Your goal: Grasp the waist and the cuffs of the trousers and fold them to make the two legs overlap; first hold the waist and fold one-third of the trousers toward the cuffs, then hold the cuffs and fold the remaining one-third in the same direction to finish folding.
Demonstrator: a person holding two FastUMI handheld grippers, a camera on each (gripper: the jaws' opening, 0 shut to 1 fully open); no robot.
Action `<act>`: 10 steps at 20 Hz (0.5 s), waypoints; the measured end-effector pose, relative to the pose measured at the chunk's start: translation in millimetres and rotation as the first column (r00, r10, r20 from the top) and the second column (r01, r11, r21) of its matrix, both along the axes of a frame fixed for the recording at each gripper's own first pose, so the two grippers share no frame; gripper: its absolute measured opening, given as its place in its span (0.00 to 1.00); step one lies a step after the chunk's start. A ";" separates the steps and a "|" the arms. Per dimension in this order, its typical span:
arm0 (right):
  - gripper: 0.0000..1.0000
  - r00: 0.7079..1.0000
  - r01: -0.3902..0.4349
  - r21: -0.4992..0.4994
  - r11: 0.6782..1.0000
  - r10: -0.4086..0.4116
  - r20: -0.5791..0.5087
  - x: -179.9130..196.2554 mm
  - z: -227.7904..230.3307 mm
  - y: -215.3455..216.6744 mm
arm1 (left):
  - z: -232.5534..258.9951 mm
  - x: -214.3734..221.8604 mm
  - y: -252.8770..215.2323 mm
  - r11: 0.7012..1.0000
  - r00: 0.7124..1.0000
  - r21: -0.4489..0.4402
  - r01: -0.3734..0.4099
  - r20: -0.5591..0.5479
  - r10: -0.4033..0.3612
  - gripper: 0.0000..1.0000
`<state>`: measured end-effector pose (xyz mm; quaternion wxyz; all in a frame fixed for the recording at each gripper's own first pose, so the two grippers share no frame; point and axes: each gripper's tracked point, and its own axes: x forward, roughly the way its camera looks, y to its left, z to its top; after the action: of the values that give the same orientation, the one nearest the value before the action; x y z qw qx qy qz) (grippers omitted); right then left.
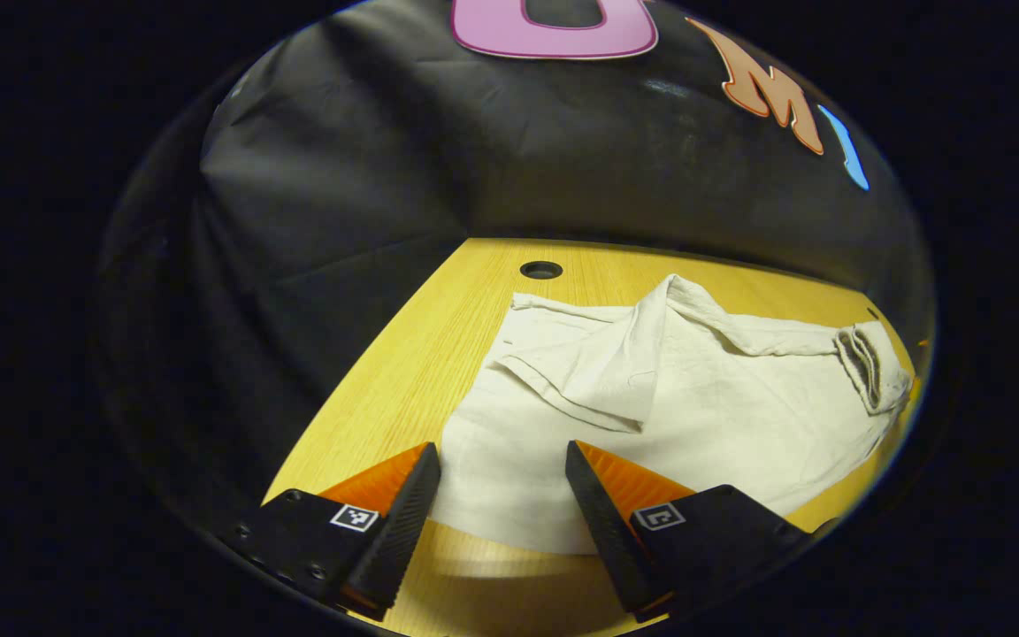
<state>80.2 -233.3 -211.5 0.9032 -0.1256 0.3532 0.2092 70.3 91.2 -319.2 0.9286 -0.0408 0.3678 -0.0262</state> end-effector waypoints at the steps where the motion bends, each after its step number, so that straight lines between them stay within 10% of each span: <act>1: 0.98 1.000 0.001 -0.004 1.000 -0.001 -0.006 0.2 -0.7 -2.2 | -0.6 1.1 -3.4 1.000 1.000 -0.009 0.006 -0.004 -0.006 0.84; 6: 0.98 0.999 0.038 0.019 0.999 -0.038 -0.003 0.8 7.6 -19.2 | 0.4 -1.9 -25.6 0.998 0.997 -0.018 0.061 -0.041 -0.062 0.04; 10: 0.98 0.998 0.061 0.060 0.996 -0.061 0.010 0.0 16.3 -42.3 | 30.9 6.8 -44.1 0.998 0.998 -0.014 0.060 0.000 -0.060 0.00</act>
<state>80.2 -275.6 -195.2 0.9145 -0.0889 0.3452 0.1913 77.0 47.1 -288.3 0.9270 -0.0359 0.3689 -0.0568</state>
